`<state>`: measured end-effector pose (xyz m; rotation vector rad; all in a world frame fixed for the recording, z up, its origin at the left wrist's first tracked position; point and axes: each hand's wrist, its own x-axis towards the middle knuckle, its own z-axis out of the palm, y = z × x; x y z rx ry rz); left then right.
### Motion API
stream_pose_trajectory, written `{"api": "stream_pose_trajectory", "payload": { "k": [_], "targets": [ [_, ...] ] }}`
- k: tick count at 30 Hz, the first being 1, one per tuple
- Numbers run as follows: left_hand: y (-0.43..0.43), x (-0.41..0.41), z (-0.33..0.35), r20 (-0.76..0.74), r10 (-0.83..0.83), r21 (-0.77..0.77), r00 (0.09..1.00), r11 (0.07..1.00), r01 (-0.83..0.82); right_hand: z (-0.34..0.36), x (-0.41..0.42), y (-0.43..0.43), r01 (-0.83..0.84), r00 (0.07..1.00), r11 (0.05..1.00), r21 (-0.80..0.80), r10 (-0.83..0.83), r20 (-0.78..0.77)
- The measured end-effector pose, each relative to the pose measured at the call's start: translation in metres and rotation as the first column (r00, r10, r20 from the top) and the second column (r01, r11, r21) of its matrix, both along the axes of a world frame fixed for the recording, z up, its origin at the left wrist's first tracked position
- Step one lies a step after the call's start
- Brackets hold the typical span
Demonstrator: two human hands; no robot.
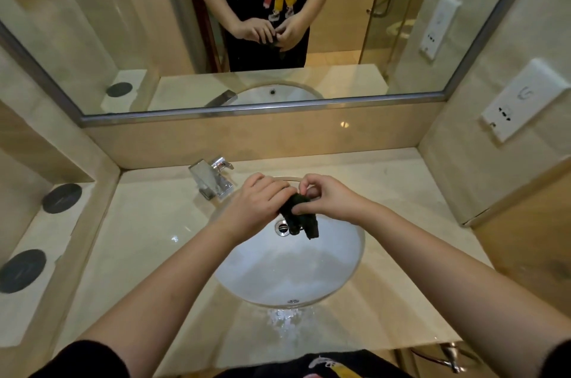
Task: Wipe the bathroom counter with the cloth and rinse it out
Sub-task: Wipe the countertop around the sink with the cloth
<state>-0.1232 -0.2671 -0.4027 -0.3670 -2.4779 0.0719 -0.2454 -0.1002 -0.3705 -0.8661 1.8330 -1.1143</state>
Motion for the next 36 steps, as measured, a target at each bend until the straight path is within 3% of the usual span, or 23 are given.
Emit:
{"api": "stream_pose_trajectory", "payload": {
  "k": [2,5,10,11,13,15,17,19,21,24,28,32,33,35,36],
  "targets": [
    [-0.002,0.001,0.006,-0.008,-0.008,0.072,1.0,0.997,0.008,0.002,0.0,0.001,-0.004,1.0,1.0,-0.009,0.004,0.017],
    [-0.009,0.002,0.009,0.095,0.013,0.262,0.995,0.964,-0.038,0.004,-0.001,0.001,-0.005,1.0,1.0,-0.019,0.005,-0.006],
    [-0.013,0.0,0.02,0.401,-0.008,0.402,0.916,0.9,-0.168,-0.002,0.002,-0.007,-0.027,0.905,0.998,0.062,0.051,-0.422],
    [-0.011,-0.001,0.024,0.513,-0.002,0.454,0.859,0.85,-0.269,-0.006,0.002,-0.008,-0.023,0.88,0.996,0.086,0.061,-0.472],
    [-0.008,-0.002,0.028,0.667,-0.048,0.58,0.744,0.66,-0.478,-0.013,0.003,-0.01,-0.002,0.813,0.996,0.084,0.05,-0.581],
    [-0.006,-0.002,0.028,0.677,-0.119,0.695,0.726,0.429,-0.577,-0.02,0.006,-0.013,-0.023,0.72,0.999,-0.043,-0.013,-0.694],
    [-0.006,0.001,0.028,0.669,-0.212,0.743,0.712,0.221,-0.632,-0.025,0.011,-0.015,-0.067,0.569,0.984,-0.163,-0.096,-0.817],
    [-0.008,0.005,0.028,0.654,-0.306,0.746,0.692,0.109,-0.657,-0.03,0.013,-0.014,-0.119,0.439,0.964,-0.236,-0.162,-0.884],
    [-0.01,0.005,0.026,0.64,-0.349,0.743,0.685,0.053,-0.667,-0.038,0.011,-0.014,-0.153,0.378,0.951,-0.27,-0.196,-0.905],
    [-0.011,0.006,0.024,0.652,-0.338,0.732,0.679,0.046,-0.68,-0.037,0.007,-0.014,-0.158,0.451,0.96,-0.229,-0.136,-0.882],
    [-0.005,0.005,0.031,0.694,-0.388,0.707,0.607,0.208,-0.676,-0.025,0.004,-0.01,-0.137,0.69,0.988,-0.068,0.045,-0.722],
    [-0.009,0.003,0.034,0.668,-0.331,0.742,0.667,0.222,-0.633,-0.026,0.004,-0.008,0.146,0.864,0.988,0.058,-0.099,-0.494],
    [-0.011,0.003,0.032,0.657,-0.333,0.751,0.676,0.21,-0.626,-0.027,0.004,-0.008,0.191,0.915,0.979,0.077,-0.149,-0.375],
    [-0.015,0.004,0.026,0.668,-0.343,0.741,0.661,0.224,-0.633,-0.029,0.006,-0.011,0.2,0.973,0.977,0.078,-0.19,-0.128],
    [-0.016,0.005,0.023,0.684,-0.333,0.728,0.649,0.251,-0.639,-0.029,0.007,-0.012,0.198,0.977,0.978,0.066,-0.191,-0.099]
  ]
}}
